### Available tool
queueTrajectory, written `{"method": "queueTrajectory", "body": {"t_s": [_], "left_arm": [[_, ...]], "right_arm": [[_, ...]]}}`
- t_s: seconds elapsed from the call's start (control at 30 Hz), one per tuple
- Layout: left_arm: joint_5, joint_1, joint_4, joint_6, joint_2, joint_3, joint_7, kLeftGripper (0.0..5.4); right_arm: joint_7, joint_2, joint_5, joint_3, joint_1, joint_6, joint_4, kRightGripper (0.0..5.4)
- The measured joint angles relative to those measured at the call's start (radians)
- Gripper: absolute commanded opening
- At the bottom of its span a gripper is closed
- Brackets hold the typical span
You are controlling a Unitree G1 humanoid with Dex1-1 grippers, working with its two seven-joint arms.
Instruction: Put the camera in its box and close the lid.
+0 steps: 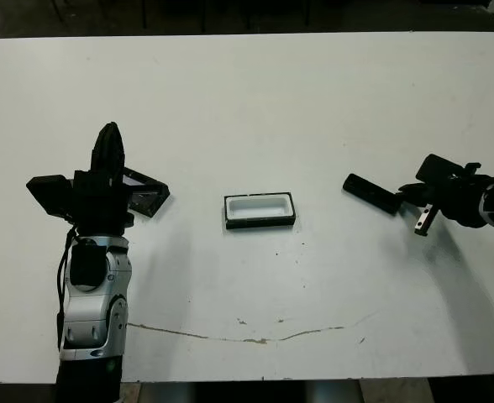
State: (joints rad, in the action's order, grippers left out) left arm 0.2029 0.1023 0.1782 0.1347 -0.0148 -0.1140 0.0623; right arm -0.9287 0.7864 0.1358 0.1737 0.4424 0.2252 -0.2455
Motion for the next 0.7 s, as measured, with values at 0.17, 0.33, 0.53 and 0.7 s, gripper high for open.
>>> {"method": "queueTrajectory", "body": {"t_s": [0.17,0.33,0.53,0.7], "left_arm": [[0.000,0.000,0.000,0.000,0.000,0.000,0.000,0.01],[0.002,0.000,0.000,0.000,0.000,-0.001,0.000,0.01],[-0.005,0.000,0.000,0.000,0.000,0.000,-0.001,0.01],[-0.007,0.001,0.000,0.000,0.000,0.001,-0.001,0.01]], "right_arm": [[-0.026,0.021,0.000,0.004,-0.019,0.036,0.056,0.00],[-0.036,0.033,0.000,0.003,-0.027,0.082,0.084,0.00],[0.163,-0.015,0.000,-0.079,-0.097,0.099,0.090,0.00],[0.354,-0.090,-0.022,-0.180,-0.133,0.048,0.067,0.00]]}}
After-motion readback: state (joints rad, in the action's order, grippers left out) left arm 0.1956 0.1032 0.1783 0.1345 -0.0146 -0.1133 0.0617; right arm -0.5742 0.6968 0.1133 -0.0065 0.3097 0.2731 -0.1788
